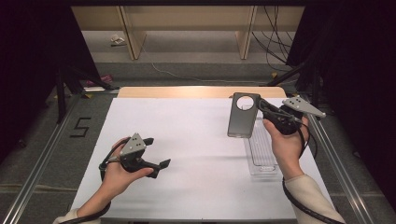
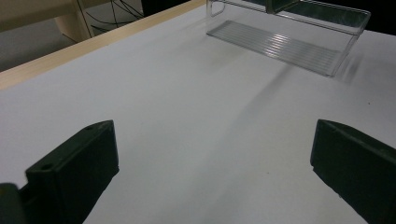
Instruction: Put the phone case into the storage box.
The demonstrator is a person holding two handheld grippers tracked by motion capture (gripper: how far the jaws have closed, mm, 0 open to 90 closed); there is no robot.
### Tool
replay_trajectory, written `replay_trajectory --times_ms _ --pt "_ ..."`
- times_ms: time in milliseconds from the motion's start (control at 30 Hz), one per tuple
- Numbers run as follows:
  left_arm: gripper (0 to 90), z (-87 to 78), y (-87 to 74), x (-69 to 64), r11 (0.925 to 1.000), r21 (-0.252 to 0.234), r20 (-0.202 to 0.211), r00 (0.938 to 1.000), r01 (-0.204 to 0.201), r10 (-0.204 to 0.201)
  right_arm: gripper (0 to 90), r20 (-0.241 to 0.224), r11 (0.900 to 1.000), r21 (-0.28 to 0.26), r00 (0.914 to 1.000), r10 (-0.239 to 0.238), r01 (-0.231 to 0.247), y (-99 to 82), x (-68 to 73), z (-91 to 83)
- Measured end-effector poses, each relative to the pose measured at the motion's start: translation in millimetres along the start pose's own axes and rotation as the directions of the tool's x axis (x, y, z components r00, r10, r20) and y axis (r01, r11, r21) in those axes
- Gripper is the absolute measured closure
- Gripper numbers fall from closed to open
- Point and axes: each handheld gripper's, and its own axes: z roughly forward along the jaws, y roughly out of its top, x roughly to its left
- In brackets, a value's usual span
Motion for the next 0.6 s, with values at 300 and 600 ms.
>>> replay_trajectory --times_ms 300,600 --pt "0.4 -0.3 0.2 0.2 1.0 -0.002 -0.001 1.0 0.001 -0.001 85.4 0.013 0.9999 -0.012 0.9999 0.002 -0.002 3.0 -5.1 -1.9" --pt "0.4 -0.3 0.1 0.3 1.0 -0.002 -0.001 1.0 0.001 -0.001 85.4 0.024 0.9998 -0.019 0.9997 0.008 -0.008 5.1 -9.0 -3.3"
